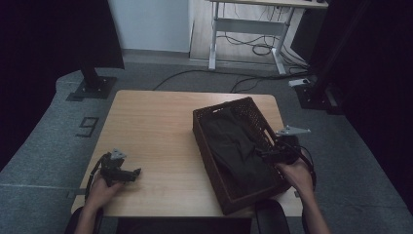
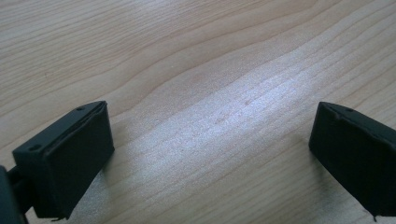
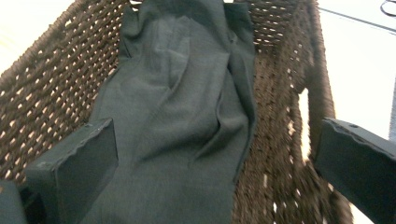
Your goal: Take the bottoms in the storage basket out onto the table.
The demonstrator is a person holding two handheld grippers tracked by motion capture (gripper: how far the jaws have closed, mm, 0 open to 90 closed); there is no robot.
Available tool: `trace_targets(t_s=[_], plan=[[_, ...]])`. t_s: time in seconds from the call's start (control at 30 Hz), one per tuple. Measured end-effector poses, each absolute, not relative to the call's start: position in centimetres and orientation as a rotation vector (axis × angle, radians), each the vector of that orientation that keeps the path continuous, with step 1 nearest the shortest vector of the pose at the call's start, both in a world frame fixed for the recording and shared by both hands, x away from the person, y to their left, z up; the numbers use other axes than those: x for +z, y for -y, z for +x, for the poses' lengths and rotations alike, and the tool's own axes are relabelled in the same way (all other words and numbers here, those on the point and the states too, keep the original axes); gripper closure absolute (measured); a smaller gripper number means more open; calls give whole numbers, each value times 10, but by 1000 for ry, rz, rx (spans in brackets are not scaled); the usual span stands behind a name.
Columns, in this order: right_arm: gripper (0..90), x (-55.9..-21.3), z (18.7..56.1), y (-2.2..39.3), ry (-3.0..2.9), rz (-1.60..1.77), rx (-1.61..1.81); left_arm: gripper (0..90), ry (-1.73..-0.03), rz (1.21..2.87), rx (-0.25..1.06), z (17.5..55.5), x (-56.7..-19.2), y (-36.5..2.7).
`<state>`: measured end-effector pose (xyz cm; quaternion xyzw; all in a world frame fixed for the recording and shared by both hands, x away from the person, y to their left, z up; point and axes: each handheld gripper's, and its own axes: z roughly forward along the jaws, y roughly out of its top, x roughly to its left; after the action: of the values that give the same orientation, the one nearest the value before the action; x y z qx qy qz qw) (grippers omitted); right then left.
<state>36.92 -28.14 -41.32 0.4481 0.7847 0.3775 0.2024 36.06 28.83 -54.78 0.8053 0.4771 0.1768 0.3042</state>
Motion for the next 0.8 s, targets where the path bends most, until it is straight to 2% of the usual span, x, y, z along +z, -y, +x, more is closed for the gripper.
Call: trace_targets(t_s=[0.47,0.8], plan=[[0,-421,407,254,-2240,1235,1049,0,-1263,2135,468,361,-548,-288],[0,-441,439,233,-2311,1231,961,0,-1264,2133,468,361,-548,-288]])
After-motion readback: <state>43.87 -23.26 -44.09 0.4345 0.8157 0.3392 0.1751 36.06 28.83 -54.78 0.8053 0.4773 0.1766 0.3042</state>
